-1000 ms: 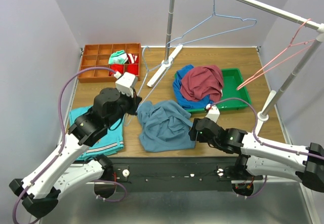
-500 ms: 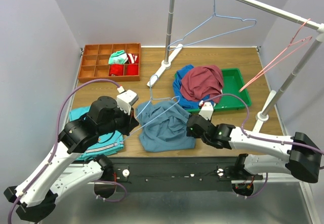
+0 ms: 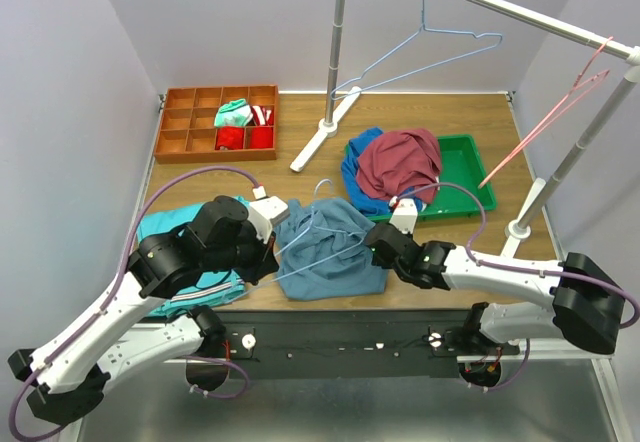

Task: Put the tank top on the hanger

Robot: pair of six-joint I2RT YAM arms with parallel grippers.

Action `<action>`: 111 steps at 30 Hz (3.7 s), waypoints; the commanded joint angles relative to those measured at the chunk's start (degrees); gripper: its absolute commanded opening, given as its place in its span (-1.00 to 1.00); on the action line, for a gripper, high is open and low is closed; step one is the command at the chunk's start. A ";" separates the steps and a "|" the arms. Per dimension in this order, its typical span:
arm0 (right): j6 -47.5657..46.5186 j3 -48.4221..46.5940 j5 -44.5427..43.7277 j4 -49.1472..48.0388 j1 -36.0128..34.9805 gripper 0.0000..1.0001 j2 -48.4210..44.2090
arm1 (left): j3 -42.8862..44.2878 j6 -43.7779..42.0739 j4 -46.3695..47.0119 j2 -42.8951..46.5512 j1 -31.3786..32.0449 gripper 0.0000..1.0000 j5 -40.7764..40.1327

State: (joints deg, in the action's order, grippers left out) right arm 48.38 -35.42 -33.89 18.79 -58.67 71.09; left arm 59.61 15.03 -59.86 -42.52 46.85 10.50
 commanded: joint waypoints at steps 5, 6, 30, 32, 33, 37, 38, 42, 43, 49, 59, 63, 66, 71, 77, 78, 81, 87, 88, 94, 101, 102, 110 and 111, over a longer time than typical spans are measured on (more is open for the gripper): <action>-2.50 -1.14 -2.59 -0.86 0.93 -0.50 0.89 | 1.38 -0.61 -0.79 -3.70 5.61 -1.00 -0.30; -2.85 -1.67 -2.50 -0.68 1.02 -0.56 0.89 | 1.47 -0.61 -0.70 -4.14 6.06 -1.00 -0.57; -8.30 -13.53 0.58 10.48 0.93 -0.93 -7.63 | 1.91 0.96 14.40 -9.33 8.69 -1.00 3.03; -8.30 -14.06 0.40 10.92 0.93 -0.92 -8.16 | 1.65 2.54 15.73 -10.12 8.96 -1.00 1.29; -8.22 -14.24 0.32 11.18 0.93 -0.92 -8.77 | 1.38 3.16 17.74 -10.04 9.13 -1.00 0.67; -8.21 -15.38 -0.21 13.37 0.93 -0.91 -10.26 | -1.51 5.80 25.30 -9.86 9.84 -1.00 -0.92; -8.13 -15.90 -0.39 13.90 1.02 -0.91 -10.44 | -3.00 6.41 26.88 -10.03 9.93 -1.00 -1.10; -8.13 -16.44 -1.18 15.93 0.93 -0.91 -12.37 | -6.08 10.45 34.69 -12.14 12.47 -1.00 -5.29; -8.21 -16.52 -1.18 16.45 0.93 -0.91 -12.81 | -6.79 10.98 35.94 -12.75 13.26 -1.00 -6.80; -8.13 -15.73 -1.09 19.09 0.93 -0.84 -15.80 | -12.50 13.10 46.13 -14.25 16.87 -1.00 -15.23; -12.95 -11.70 6.55 15.24 0.93 0.07 -23.97 | -19.19 10.82 57.22 -17.68 16.96 -1.00 -16.48; -17.08 -11.25 10.42 10.14 0.93 0.16 -25.04 | -19.01 9.15 57.22 -19.96 16.96 -1.00 -14.73; -19.90 -12.12 12.09 6.97 0.93 0.20 -22.32 | -19.10 8.27 57.39 -20.06 16.96 -1.00 -13.50; -21.57 -13.62 6.57 4.68 0.93 0.22 -16.34 | -18.66 6.86 56.25 -20.58 16.96 -1.00 -10.59; -21.66 -13.80 1.02 1.61 0.93 0.22 -11.77 | -19.27 6.33 56.25 -20.50 17.05 -1.00 -7.25; -21.75 -13.63 0.58 1.08 0.93 0.22 -11.59 | -19.36 6.16 56.08 -20.58 17.05 -1.00 -7.16; -22.45 -12.66 -1.00 -0.68 0.93 0.19 -11.32 | -19.27 5.63 55.64 -20.67 17.05 -1.00 -6.38; -21.93 -10.38 -0.92 -3.58 1.02 0.18 -10.71 | -19.45 5.19 55.64 -20.67 17.05 -1.00 -6.55; -21.66 -10.11 -0.31 -4.02 0.93 0.17 -10.80 | -19.45 5.01 55.64 -20.76 17.05 -1.00 -6.37; -19.39 -8.36 1.46 -4.90 0.93 -0.03 -8.60 | -18.75 5.10 56.07 -22.08 17.05 -1.00 -6.90; -16.13 -4.93 -1.00 -4.90 0.93 -0.74 -10.62 | -17.34 6.94 54.58 -22.87 17.05 -0.98 -9.36; -15.95 -4.75 -1.26 -4.99 0.93 -0.93 -10.88 | -17.34 7.38 54.32 -22.87 17.05 -0.81 -10.06; -12.44 -4.22 -4.95 -4.11 0.93 -0.99 -10.36 | -16.11 13.87 49.41 -19.63 16.96 -0.08 -18.40; -11.91 -4.22 -5.57 -3.85 0.93 -0.99 -9.92 | -16.11 14.67 48.61 -18.66 16.96 -0.07 -19.72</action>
State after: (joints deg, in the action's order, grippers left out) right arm 31.83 -41.06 -35.92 13.15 -57.65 60.20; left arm 41.01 25.04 -7.75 -64.97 63.77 -1.19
